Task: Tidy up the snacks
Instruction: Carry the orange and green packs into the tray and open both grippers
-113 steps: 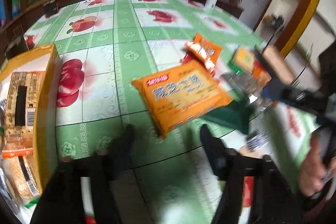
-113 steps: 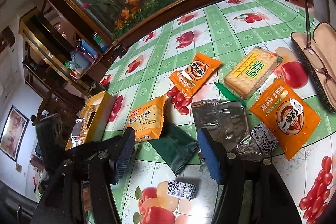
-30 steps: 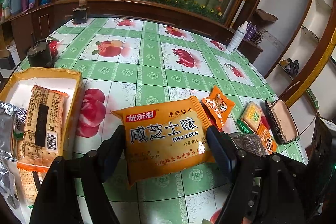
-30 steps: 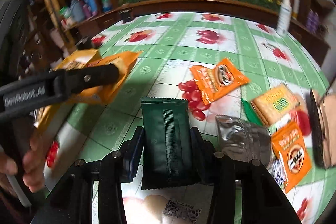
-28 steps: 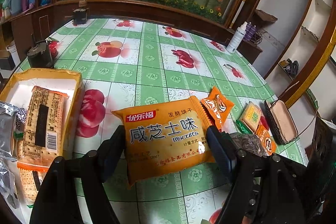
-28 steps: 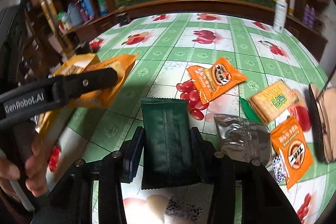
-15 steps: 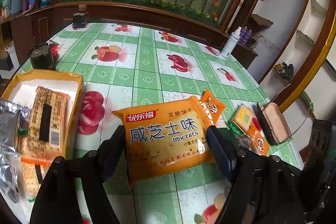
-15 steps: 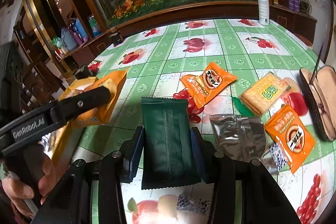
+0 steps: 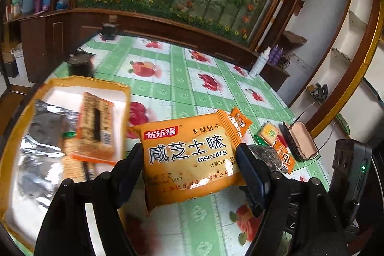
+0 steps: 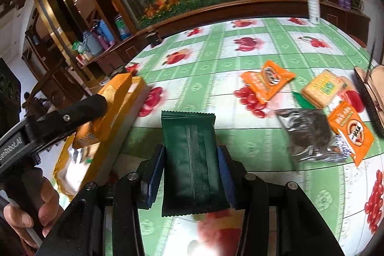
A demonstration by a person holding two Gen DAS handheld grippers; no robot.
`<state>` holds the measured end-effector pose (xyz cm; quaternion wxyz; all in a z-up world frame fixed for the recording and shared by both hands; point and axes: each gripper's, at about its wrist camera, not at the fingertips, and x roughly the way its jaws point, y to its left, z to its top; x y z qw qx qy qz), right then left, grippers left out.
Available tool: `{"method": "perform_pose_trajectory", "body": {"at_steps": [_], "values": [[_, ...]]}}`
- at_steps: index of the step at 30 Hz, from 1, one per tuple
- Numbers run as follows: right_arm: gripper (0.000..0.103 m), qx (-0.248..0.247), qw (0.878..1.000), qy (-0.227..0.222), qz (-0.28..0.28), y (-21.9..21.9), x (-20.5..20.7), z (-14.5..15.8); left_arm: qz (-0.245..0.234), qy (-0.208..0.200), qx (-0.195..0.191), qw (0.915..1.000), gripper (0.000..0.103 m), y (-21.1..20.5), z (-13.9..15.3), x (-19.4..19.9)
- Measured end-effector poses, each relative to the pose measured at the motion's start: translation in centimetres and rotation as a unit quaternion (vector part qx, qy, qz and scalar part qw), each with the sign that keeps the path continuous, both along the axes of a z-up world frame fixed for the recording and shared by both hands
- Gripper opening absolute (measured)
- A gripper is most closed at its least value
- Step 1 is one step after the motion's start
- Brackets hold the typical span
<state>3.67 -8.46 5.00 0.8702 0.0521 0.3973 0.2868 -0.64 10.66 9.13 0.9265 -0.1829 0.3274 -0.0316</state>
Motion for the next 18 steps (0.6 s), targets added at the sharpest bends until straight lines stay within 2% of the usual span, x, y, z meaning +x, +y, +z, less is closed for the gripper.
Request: {"method": "perform_pose_trajectory", "body": {"at_steps": [11,18], "values": [[0.048,-0.003,0.997,-0.013,0.074,7.8,-2.9,1.6,0.066,-0.008,-0.015,0.9977,0.077,7.8,-0.7,-5.7],[0.048,-0.013,0.993,-0.015,0.119,12.6,-4.2,1.4,0.113,0.016,-0.026,0.9932,0.077,12.5,-3.0,-8.0]]}}
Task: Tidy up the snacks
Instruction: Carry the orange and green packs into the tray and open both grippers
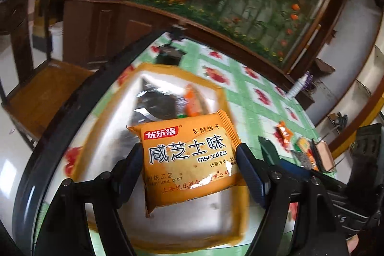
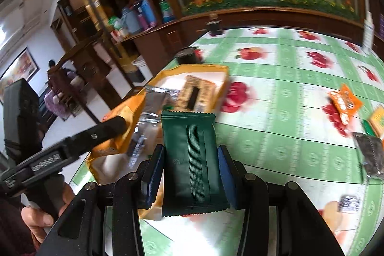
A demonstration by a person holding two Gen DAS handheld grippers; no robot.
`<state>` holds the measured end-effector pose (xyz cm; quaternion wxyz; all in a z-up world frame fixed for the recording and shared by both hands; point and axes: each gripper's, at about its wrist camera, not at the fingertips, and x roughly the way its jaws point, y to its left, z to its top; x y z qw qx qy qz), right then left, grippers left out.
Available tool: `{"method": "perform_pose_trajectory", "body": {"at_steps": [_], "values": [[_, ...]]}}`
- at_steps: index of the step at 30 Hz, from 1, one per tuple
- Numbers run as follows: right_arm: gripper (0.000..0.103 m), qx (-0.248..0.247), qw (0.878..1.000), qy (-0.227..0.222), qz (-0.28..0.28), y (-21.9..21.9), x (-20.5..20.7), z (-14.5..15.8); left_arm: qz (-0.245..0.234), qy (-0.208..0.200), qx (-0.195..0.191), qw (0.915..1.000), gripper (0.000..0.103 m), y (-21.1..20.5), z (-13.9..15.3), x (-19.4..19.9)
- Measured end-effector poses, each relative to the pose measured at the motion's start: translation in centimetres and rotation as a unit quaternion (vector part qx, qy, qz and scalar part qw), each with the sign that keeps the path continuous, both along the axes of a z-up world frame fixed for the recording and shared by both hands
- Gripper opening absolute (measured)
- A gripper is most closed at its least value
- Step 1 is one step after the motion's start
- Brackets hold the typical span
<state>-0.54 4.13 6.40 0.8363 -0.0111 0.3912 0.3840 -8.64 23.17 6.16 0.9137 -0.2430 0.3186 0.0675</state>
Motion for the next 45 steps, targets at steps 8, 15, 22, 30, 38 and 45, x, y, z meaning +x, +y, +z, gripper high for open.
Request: {"method": "perform_pose_trajectory", "body": {"at_steps": [8,15,22,30,38,45], "values": [[0.049,-0.018,0.999,-0.009,0.042,4.0,-1.8,-1.1,0.020,0.018,0.005,0.9996,0.077,2.1,-2.2,-1.4],[0.049,-0.038,0.997,-0.029,0.055,5.7,-2.8,-2.6,0.023,0.010,0.005,0.9997,0.077,2.5,-3.3,-1.9],[0.049,-0.045,0.996,-0.050,0.065,5.9,-3.2,-3.5,0.019,0.002,0.005,0.9998,0.077,2.1,-3.5,-1.9],[0.052,-0.040,0.995,-0.053,0.080,5.8,-3.6,-3.9,0.016,-0.010,-0.008,0.9998,0.077,2.3,-3.6,-2.1],[0.060,-0.016,0.996,-0.059,0.072,4.6,-4.0,-3.1,0.016,-0.020,-0.019,0.9995,0.078,2.3,-3.5,-2.3],[0.060,-0.001,0.994,-0.024,0.106,5.1,-4.1,-3.8,0.016,-0.027,-0.025,0.9992,0.078,2.6,-3.5,-2.6]]}}
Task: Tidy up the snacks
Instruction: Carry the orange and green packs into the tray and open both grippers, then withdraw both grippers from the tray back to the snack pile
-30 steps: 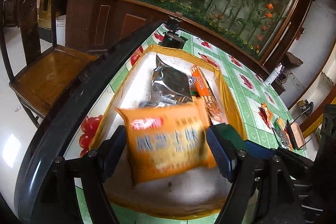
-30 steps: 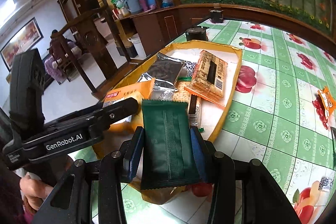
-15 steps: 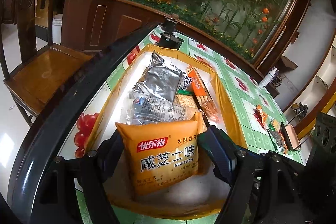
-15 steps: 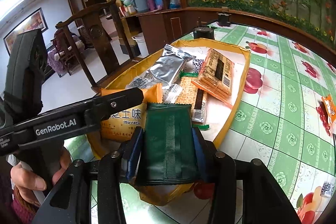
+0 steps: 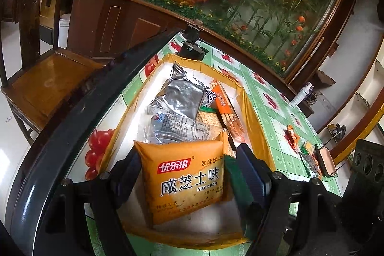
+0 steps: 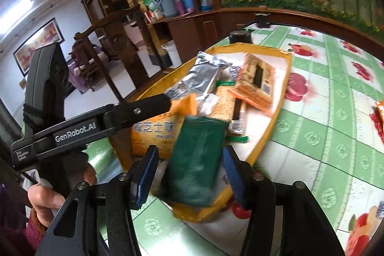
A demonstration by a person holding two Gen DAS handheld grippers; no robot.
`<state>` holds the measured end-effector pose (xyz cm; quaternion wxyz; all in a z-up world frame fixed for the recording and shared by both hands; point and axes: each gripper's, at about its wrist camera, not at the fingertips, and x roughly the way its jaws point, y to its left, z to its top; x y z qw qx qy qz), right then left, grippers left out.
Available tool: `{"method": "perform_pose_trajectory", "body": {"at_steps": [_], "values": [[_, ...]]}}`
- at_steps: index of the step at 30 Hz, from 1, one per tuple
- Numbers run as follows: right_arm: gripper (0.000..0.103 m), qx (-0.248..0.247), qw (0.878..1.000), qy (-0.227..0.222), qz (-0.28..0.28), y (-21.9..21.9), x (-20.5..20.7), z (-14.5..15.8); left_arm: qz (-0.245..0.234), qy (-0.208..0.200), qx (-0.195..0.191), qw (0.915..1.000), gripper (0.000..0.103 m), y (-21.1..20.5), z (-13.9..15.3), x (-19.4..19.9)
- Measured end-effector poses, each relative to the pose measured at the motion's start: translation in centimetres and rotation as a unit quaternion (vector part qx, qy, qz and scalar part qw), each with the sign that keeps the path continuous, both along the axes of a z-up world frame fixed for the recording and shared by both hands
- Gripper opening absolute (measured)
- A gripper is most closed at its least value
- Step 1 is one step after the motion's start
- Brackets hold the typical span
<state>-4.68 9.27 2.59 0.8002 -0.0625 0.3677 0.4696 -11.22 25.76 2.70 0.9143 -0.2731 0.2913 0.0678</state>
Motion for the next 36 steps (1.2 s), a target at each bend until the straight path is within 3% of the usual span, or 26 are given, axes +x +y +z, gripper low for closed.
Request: {"method": "perform_pose_trajectory", "body": {"at_steps": [2,4,11,17,23,29,36], "values": [[0.060,-0.002,1.000,0.017,0.024,0.7,-0.1,-0.5,-0.001,0.001,0.001,1.0000,0.078,0.0,0.0,0.1],[0.060,-0.005,1.000,0.000,0.015,0.7,-0.4,-0.4,0.000,0.001,0.001,1.0000,0.078,0.1,0.0,0.0],[0.060,0.056,0.998,0.031,-0.006,-1.9,0.8,0.6,0.006,-0.004,0.013,0.9999,0.078,0.0,0.2,-0.3],[0.060,0.073,0.996,0.032,-0.031,-4.1,1.3,1.2,0.006,0.001,0.020,0.9998,0.079,-0.3,0.3,-0.3],[0.060,0.089,0.994,0.038,-0.056,-6.8,2.0,1.6,0.016,0.013,0.062,0.9979,0.080,-2.0,0.9,-0.4],[0.060,0.111,0.989,0.038,-0.094,-10.6,3.5,2.4,0.003,0.000,0.027,0.9996,0.081,-2.2,1.9,-0.8],[0.060,0.144,0.976,0.042,-0.157,-16.9,5.6,3.6,-0.021,-0.018,0.061,0.9978,0.084,-5.1,4.6,-0.7]]}}
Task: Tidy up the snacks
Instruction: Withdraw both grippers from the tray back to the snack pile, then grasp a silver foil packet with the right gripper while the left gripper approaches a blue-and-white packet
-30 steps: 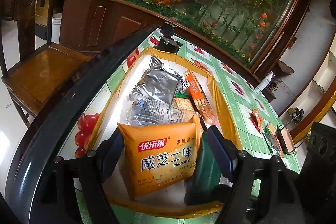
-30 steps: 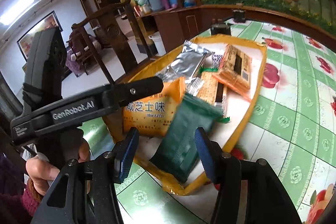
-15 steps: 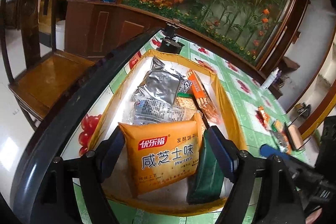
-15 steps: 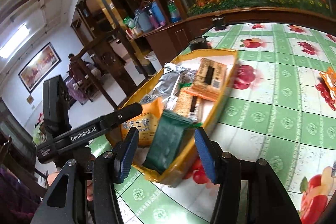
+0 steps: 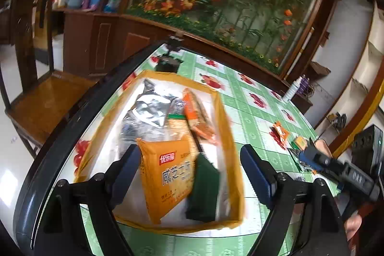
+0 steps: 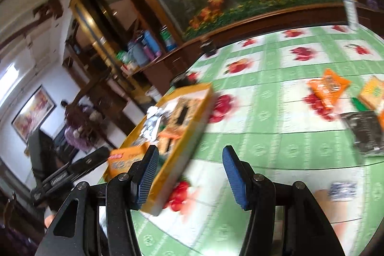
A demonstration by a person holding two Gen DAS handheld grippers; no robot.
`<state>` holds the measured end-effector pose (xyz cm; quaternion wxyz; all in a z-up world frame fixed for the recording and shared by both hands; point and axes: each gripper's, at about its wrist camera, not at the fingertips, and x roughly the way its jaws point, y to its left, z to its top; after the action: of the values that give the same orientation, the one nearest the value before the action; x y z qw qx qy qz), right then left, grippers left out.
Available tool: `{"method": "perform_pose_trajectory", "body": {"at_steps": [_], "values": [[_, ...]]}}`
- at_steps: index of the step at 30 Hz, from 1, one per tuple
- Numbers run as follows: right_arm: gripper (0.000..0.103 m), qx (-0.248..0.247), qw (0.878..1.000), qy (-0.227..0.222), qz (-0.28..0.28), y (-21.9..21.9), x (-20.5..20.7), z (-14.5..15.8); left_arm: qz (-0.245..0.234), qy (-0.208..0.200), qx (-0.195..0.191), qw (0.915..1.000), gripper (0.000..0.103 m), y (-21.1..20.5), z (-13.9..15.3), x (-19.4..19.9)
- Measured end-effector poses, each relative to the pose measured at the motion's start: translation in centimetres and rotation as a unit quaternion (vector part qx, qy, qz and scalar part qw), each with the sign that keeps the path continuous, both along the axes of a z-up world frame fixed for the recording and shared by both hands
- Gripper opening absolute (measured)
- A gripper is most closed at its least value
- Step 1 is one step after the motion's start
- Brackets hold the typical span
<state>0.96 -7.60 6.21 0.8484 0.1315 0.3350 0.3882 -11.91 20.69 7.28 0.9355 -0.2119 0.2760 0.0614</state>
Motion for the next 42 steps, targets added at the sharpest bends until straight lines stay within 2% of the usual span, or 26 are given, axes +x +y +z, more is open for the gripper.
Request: {"method": "perform_pose_trajectory", "body": {"at_steps": [4,7,10,12,14,17,21,23,26,30,31,33,34,35,36,38,42], "values": [[0.060,0.013,0.999,-0.010,-0.047,-4.2,0.9,0.7,-0.015,-0.006,0.013,0.9998,0.085,-1.6,0.9,0.5],[0.060,0.020,0.996,-0.001,-0.085,-7.6,2.1,0.6,-0.037,-0.008,0.019,0.9991,0.085,-3.2,1.6,1.4],[0.060,0.025,0.992,0.012,-0.126,-10.8,3.3,0.1,-0.085,-0.004,0.018,0.9962,0.085,-5.9,2.0,2.9],[0.060,0.027,0.988,0.022,-0.151,-12.6,4.0,-0.1,-0.137,0.009,0.007,0.9905,0.085,-8.7,1.7,4.3],[0.060,0.034,0.983,0.037,-0.176,-14.6,4.5,-0.6,-0.167,0.014,0.010,0.9858,0.085,-11.0,1.3,5.2],[0.060,0.054,0.979,0.060,-0.186,-16.5,5.0,-1.2,-0.210,0.037,0.018,0.9769,0.085,-14.9,0.1,6.9],[0.060,0.068,0.975,0.072,-0.198,-17.4,5.1,-1.5,-0.281,0.069,0.038,0.9564,0.085,-20.9,-1.3,9.3],[0.060,0.070,0.973,0.075,-0.205,-17.9,5.1,-1.5,-0.296,0.086,0.051,0.9501,0.085,-23.0,-1.8,10.5],[0.060,0.072,0.969,0.073,-0.224,-18.6,4.9,-1.5,-0.321,0.120,0.084,0.9357,0.085,-26.5,-3.1,13.1],[0.059,0.068,0.963,0.081,-0.248,-19.4,5.1,-1.7,-0.348,0.158,0.099,0.9186,0.085,-29.0,-5.3,15.4],[0.059,0.069,0.962,0.086,-0.248,-19.5,5.2,-1.8,-0.350,0.161,0.107,0.9166,0.085,-29.6,-5.8,15.7],[0.059,0.067,0.962,0.093,-0.249,-19.6,5.4,-2.0,-0.344,0.164,0.124,0.9162,0.083,-30.3,-6.6,16.0],[0.059,0.064,0.962,0.096,-0.248,-19.5,5.5,-2.1,-0.339,0.159,0.134,0.9177,0.075,-30.6,-6.6,15.8],[0.059,0.063,0.962,0.098,-0.248,-19.5,5.6,-2.2,-0.326,0.148,0.155,0.9206,0.060,-30.6,-6.7,15.6],[0.060,0.061,0.962,0.099,-0.248,-19.4,5.6,-2.2,-0.321,0.143,0.168,0.9212,0.055,-30.7,-6.7,15.5],[0.060,0.053,0.962,0.099,-0.249,-19.3,5.7,-2.2,-0.312,0.137,0.176,0.9234,0.036,-30.2,-6.7,15.4],[0.060,0.029,0.963,0.106,-0.246,-18.4,5.9,-2.5,-0.294,0.136,0.158,0.9328,0.036,-27.6,-6.5,16.2]]}}
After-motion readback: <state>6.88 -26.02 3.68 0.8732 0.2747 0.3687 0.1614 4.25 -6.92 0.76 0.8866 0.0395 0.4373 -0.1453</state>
